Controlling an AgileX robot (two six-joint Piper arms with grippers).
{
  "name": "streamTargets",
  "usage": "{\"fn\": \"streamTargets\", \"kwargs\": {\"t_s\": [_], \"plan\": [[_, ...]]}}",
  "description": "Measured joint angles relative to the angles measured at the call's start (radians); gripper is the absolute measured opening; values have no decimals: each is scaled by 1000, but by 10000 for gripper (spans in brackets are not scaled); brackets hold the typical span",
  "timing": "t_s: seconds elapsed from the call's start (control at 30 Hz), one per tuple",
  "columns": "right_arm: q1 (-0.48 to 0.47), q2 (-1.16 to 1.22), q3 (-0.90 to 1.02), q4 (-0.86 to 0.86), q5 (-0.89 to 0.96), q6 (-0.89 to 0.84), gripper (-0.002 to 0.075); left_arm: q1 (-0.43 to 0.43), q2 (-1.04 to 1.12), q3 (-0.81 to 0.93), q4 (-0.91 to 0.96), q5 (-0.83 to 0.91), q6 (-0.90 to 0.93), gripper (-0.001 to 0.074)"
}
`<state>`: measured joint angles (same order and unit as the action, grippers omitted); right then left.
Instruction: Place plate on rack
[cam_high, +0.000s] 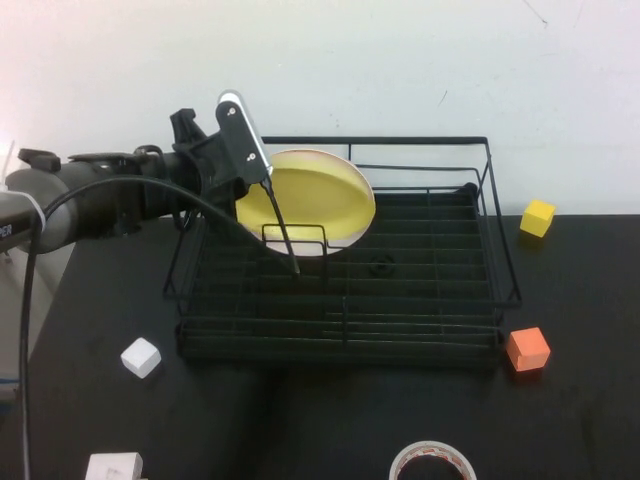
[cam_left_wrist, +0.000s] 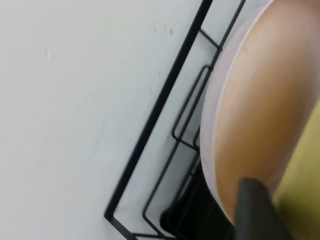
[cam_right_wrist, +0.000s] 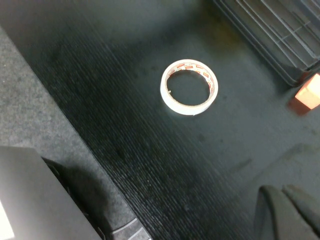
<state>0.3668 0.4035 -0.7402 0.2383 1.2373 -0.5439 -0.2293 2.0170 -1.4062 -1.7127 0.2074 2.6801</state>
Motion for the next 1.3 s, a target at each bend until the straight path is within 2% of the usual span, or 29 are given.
{"fn": "streamTargets", "kwargs": {"t_s": [0.13, 0.2, 0.23, 0.3, 0.37, 0.47, 0.57, 0.7, 0.77, 0.9, 1.0, 1.3], "plan": [[0, 0, 0, 0, 0, 0, 2, 0, 4, 0, 0, -13, -65, 372], [0, 0, 0, 0, 0, 0, 1, 0, 4, 0, 0, -11, -77, 467], [0, 0, 0, 0, 0, 0, 2, 0, 4, 0, 0, -13, -88, 504], [0, 0, 0, 0, 0, 0, 2, 0, 4, 0, 0, -16, -119, 528], [0, 0, 0, 0, 0, 0, 2, 0, -6, 0, 0, -24, -164, 513], [0, 0, 0, 0, 0, 2, 1, -12, -56, 0, 0, -70, -244, 441], [0, 0, 0, 0, 0, 19, 1, -40, -133, 0, -4, -170, -331, 323], [0, 0, 0, -42, 0, 28, 1, -115, -253, 0, -17, -408, -499, 92], [0, 0, 0, -92, 0, 57, 1, -155, -315, 9, -26, -541, -542, 38], [0, 0, 0, -194, -53, 109, 1, -245, -440, 70, -40, -730, -586, 7], [0, 0, 0, -246, -144, 120, 1, -314, -546, 150, -47, -805, -669, 2], [0, 0, 80, -256, -448, 94, 1, -524, -939, 467, -62, -788, -970, -1]]}}
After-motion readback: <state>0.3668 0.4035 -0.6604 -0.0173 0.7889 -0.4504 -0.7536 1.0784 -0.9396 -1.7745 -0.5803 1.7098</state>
